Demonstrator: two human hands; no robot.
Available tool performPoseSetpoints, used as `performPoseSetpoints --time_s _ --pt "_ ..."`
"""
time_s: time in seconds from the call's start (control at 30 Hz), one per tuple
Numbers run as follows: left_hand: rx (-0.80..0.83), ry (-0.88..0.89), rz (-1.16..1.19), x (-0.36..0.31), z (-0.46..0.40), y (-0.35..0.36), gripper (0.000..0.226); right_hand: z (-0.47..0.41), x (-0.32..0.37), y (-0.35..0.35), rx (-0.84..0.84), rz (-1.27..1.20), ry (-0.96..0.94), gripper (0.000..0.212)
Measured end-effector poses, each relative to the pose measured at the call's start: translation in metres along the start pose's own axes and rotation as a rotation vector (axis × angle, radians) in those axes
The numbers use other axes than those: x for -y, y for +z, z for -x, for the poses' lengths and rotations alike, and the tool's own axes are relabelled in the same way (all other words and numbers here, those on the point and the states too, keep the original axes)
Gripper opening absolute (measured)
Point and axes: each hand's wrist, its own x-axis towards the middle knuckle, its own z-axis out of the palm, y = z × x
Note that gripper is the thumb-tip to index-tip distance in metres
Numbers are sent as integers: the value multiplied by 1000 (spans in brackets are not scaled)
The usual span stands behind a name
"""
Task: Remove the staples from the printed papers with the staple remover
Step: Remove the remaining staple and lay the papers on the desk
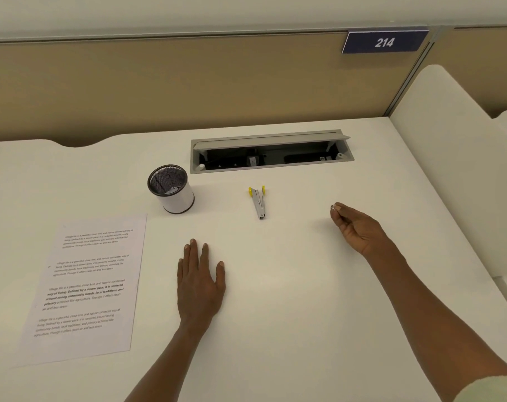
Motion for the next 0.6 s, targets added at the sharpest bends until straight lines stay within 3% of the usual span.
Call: performPoseSetpoints --time_s 0.27,0.6 --pt "-18 3 4 -2 0 1 67 23 -31 70 180 -53 131 10" --pt "-31 11 5 -1 0 1 63 42 -84 207 443 147 201 11"
